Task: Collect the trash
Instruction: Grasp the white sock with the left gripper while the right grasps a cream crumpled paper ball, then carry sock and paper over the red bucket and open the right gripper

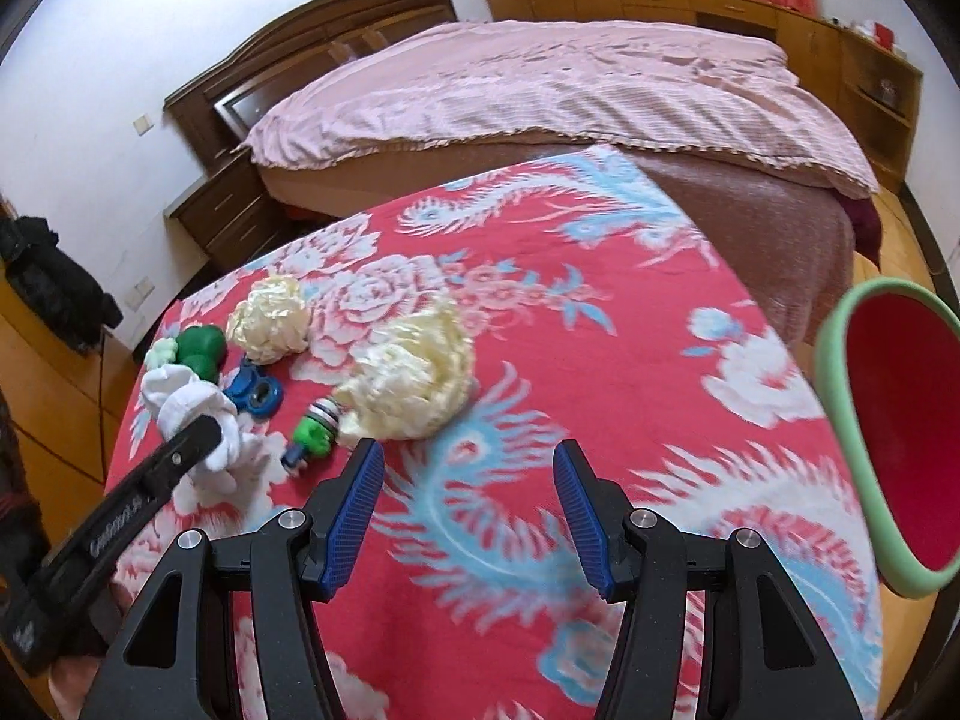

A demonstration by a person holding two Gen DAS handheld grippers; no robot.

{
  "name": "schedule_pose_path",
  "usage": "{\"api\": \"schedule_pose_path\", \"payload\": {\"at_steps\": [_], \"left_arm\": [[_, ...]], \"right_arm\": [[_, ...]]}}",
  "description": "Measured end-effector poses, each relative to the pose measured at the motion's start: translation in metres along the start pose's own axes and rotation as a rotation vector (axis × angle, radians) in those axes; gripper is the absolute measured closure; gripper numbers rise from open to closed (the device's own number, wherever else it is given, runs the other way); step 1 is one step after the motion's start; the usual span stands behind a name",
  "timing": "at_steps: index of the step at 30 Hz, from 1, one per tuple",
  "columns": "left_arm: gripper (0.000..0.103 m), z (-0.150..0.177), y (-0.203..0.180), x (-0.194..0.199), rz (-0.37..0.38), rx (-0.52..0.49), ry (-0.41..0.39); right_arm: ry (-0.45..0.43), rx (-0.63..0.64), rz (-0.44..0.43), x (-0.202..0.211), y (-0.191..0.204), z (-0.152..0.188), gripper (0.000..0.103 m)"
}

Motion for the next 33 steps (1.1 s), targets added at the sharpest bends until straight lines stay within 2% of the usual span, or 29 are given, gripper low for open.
{"api": "schedule_pose_path", "payload": {"at_steps": [11, 13, 17, 22, 26, 33], "left_arm": [[0.076, 0.004, 0.006, -0.003, 0.004, 0.02, 0.004], [0.076, 0.005, 0.007, -0.003, 0.004, 0.022, 0.006], [0.076, 0.006, 0.006, -0.004, 0.004, 0.022, 0.012], [0.076, 0.005, 0.006, -0.004, 0.004, 0.018, 0.012], [0.076, 0.006, 0.005, -0.006, 0.004, 0.016, 0.017], [0.076, 0.007, 0.004, -0.007, 0.008, 0.01, 0.017]], "right_arm": [[0.022, -0.012, -0.004, -0.038, 0.015, -0.009, 0.044], [0.019, -0.008, -0.015, -0.04, 0.017, -0.008, 0.057], [0.014, 0.02, -0.027, -0.039, 0.021, -0.008, 0.065], [0.012, 0.038, -0.053, -0.032, 0.023, -0.009, 0.081], [-0.007, 0.045, -0.068, -0.019, 0.022, -0.008, 0.087], [-0.052, 0.012, -0.084, 0.01, 0.009, -0.007, 0.087]]}}
Point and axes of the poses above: each gripper's, at about its wrist camera, not at the fingertips, and x roughly against the way its jaws point, y to its left, z to its underside, the point moved 8 cm from there along -x, roughly the way its jaws point, and after that the axes turned 15 degrees about -x, right-handed, at the moved point
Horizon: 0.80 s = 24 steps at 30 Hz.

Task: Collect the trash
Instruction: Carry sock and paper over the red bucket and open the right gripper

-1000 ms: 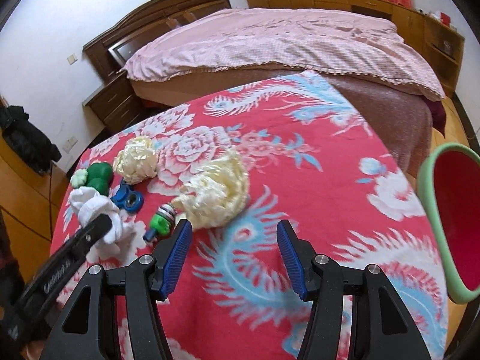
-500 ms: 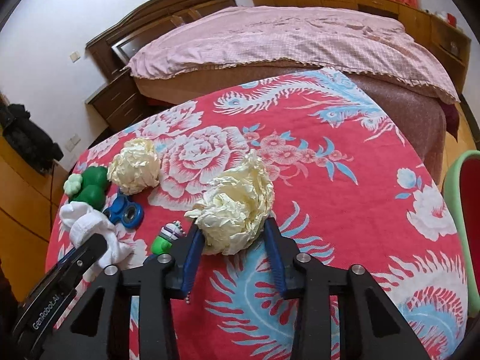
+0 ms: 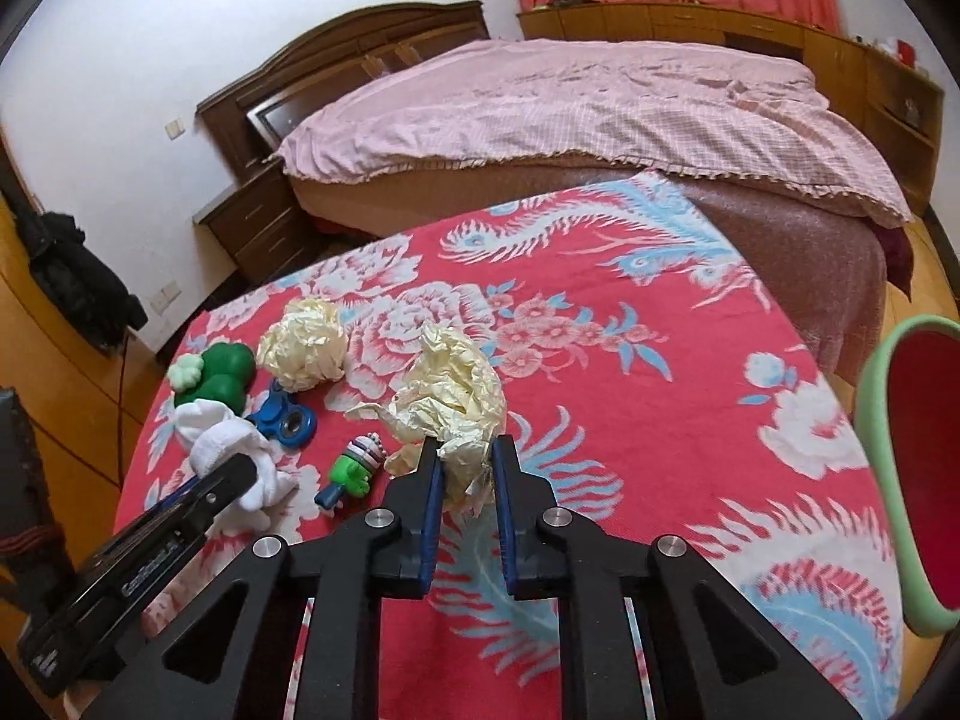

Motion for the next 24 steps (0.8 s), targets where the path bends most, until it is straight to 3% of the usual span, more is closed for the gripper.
{"api": "schedule_pose_path", "payload": {"at_steps": [11, 24], "left_arm": [[0.075, 0.001, -0.014, 0.003, 0.016, -0.028, 0.001], [0.076, -0.002, -0.065, 0.029, 0.076, -0.121, -0.008]], "right_arm": [[-0.06, -0.073, 0.015, 0.052, -0.035, 0.003, 0.087], [-0.127, -0.183, 0.052, 0.109, -0.098, 0.007, 0.087]]}}
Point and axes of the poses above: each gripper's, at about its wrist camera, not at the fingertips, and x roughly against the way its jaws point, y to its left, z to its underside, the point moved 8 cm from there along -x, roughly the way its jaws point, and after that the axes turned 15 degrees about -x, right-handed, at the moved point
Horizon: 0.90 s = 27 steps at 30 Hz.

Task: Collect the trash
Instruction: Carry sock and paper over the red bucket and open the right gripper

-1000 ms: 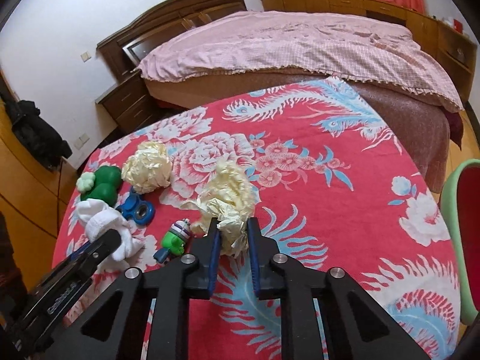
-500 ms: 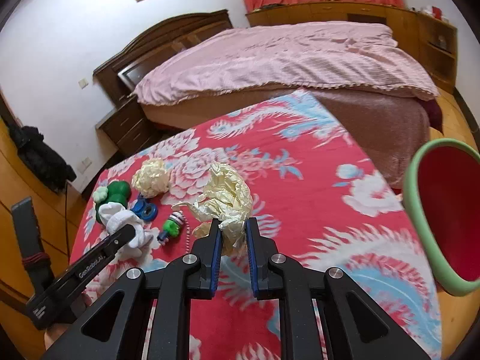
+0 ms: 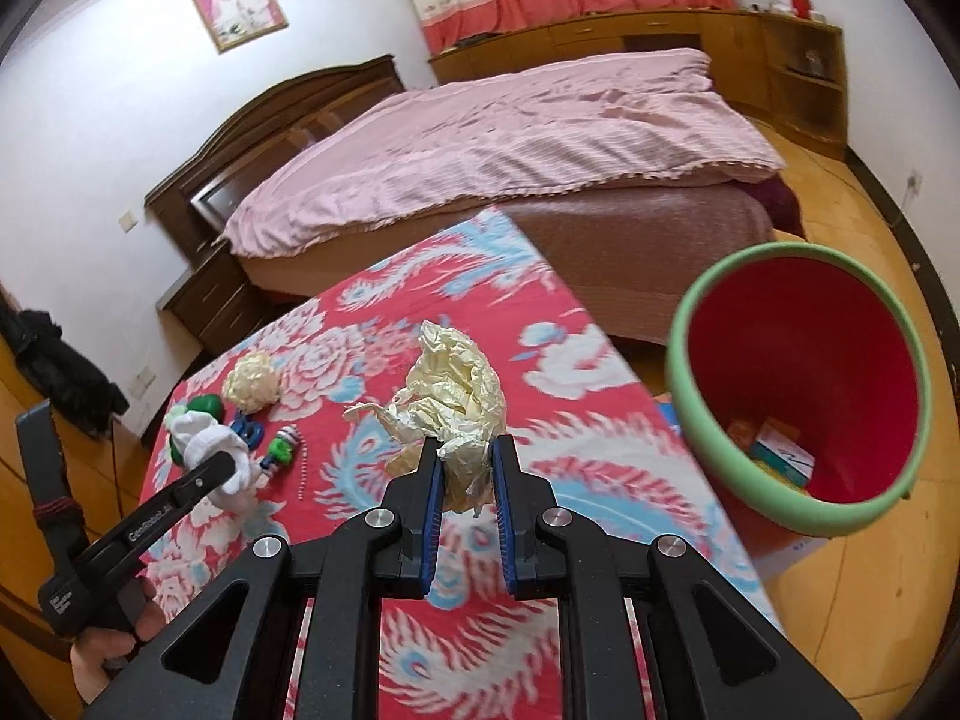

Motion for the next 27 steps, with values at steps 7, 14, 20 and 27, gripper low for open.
{"api": "schedule_pose_path", "payload": {"at_steps": [7, 14, 20, 27], "left_arm": [[0.076, -0.005, -0.041, 0.013, 0.039, -0.058, -0.01], [0.076, -0.002, -0.087, 0.016, 0.109, -0.109, 0.01], [0.076, -0.001, -0.123, 0.013, 0.139, -0.165, 0.031], [0.076, -0.004, -0.159, 0.009, 0.155, -0.236, 0.042]], "right_arm": [[-0.037, -0.047, 0.003, 0.023, -0.027, -0.006, 0.087], [-0.067, -0.108, 0.015, 0.042, -0.058, -0.013, 0.087], [-0.094, -0.156, 0.026, 0.054, -0.084, -0.018, 0.087], [-0.113, -0.234, 0.06, 0.061, -0.125, -0.024, 0.087]]}}
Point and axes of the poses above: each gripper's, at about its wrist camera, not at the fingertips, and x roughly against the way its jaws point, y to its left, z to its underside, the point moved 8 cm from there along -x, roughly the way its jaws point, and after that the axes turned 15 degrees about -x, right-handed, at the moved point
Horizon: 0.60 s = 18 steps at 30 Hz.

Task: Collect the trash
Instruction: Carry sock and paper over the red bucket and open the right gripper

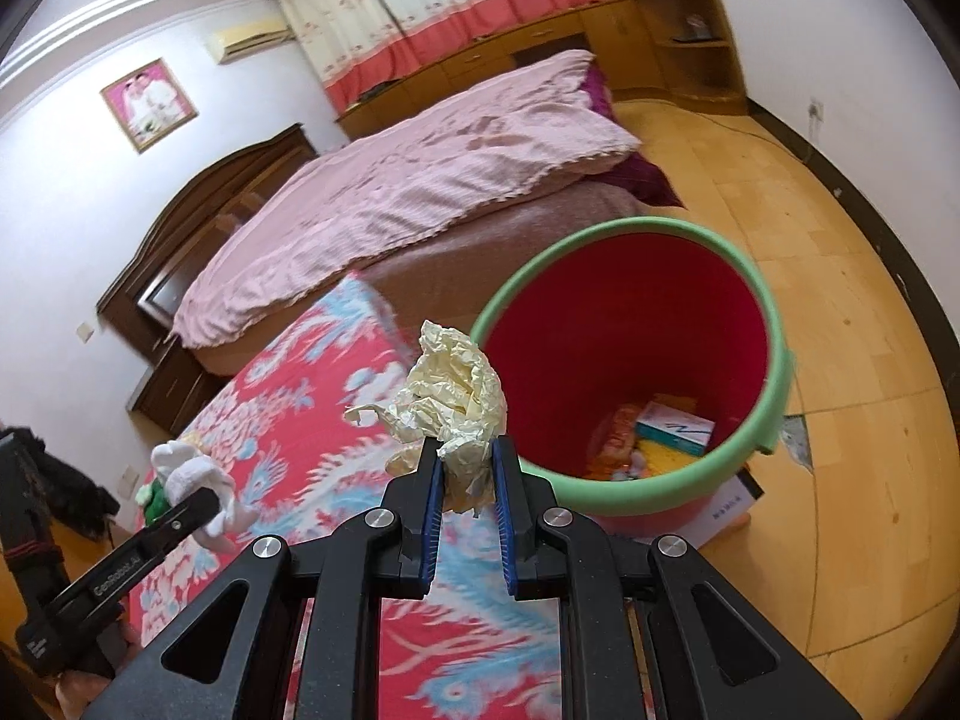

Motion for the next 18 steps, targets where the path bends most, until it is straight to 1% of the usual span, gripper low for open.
{"api": "schedule_pose_path", "payload": {"at_steps": [5, 14, 18], "left_arm": [[0.076, -0.006, -0.021, -0.01, 0.017, -0.043, 0.02], [0.076, -0.021, -0.062, -0.033, 0.057, -0.131, 0.052], [0.076, -0.026, -0.078, -0.042, 0.076, -0.164, 0.059]], "right_arm": [[-0.009, -0.044, 0.024, -0.001, -0.024, -0.01, 0.086], [-0.043, -0.079, 0.082, -0.006, -0.058, -0.029, 0.084], [-0.047, -0.092, 0.088, -0.009, -0.066, -0.033, 0.079]]}}
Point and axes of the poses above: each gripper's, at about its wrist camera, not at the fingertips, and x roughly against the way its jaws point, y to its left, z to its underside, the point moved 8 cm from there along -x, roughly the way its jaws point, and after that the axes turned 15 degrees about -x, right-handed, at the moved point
